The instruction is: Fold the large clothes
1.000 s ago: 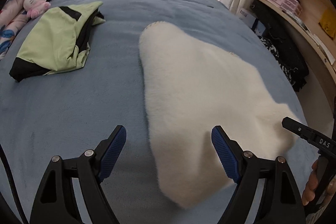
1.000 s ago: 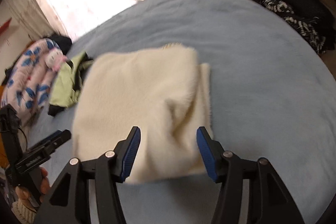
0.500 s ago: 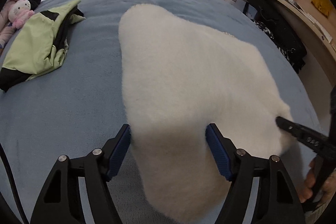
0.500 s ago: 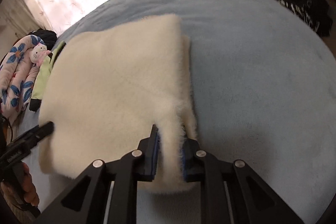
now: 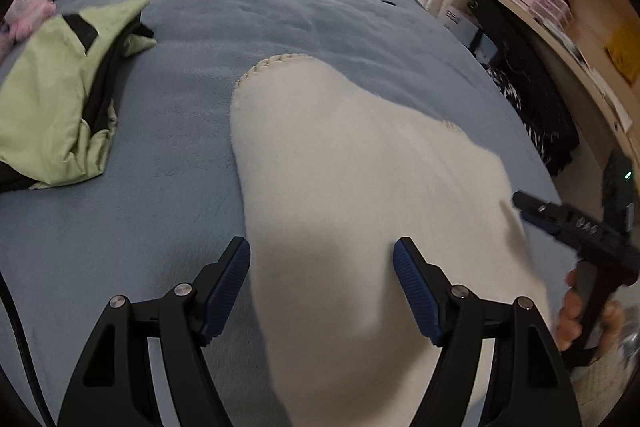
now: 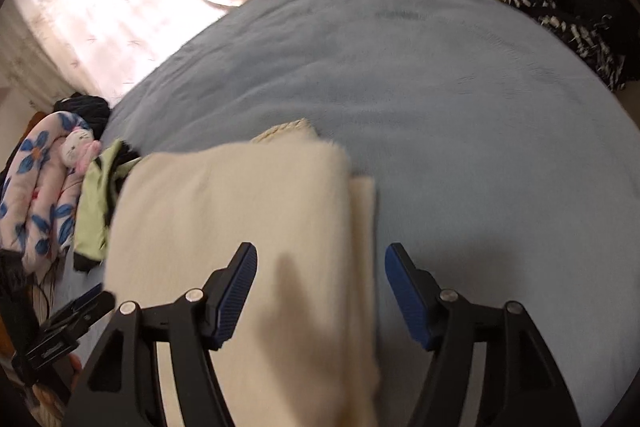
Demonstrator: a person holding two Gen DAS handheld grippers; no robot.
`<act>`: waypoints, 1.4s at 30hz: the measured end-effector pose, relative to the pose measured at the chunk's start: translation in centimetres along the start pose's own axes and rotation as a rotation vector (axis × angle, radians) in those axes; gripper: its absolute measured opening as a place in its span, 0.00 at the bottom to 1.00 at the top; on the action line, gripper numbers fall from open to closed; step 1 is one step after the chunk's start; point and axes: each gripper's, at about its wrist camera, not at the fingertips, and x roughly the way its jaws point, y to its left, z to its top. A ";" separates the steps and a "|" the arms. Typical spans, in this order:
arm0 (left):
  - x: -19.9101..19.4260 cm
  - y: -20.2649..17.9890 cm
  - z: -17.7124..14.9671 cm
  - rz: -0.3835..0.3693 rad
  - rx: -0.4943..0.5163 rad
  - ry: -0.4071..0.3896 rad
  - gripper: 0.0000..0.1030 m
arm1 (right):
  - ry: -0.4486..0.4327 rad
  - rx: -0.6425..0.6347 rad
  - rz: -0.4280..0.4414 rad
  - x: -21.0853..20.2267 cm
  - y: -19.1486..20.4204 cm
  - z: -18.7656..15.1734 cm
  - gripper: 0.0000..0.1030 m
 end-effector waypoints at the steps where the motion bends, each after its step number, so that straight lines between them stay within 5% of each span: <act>1: 0.6 0.4 0.7 -0.013 -0.024 0.008 0.71 | 0.027 0.002 -0.012 1.3 0.0 0.6 0.65; 2: 1.1 0.6 1.3 -0.020 -0.042 0.015 0.71 | 0.046 0.000 -0.012 2.1 0.0 0.7 0.60; 3: 1.5 0.7 1.6 -0.026 -0.048 0.019 0.71 | 0.065 -0.016 0.016 2.9 0.2 1.0 0.26; 6: 2.2 0.1 2.2 -0.011 -0.010 0.012 0.72 | 0.001 -0.080 -0.027 1.8 1.3 1.4 0.13; 10: 3.3 0.1 1.5 -0.012 0.015 -0.004 0.78 | 0.048 -0.061 -0.066 4.2 0.4 0.8 0.15; 15: 2.8 0.7 1.2 0.000 -0.036 0.000 0.79 | 0.032 -0.037 -0.071 1.5 0.2 0.7 0.27; 24: -4.0 -2.2 -1.6 0.164 0.091 -0.036 0.79 | -0.074 -0.074 -0.044 -7.5 2.2 -3.7 0.40; 38: -14.5 -3.0 -9.9 0.206 0.172 -0.059 0.79 | -0.065 -0.241 -0.029 -14.9 6.5 -13.7 0.45; 42: -16.4 -4.0 -10.8 0.198 0.200 -0.055 0.79 | -0.073 -0.284 -0.027 -16.3 7.8 -14.6 0.63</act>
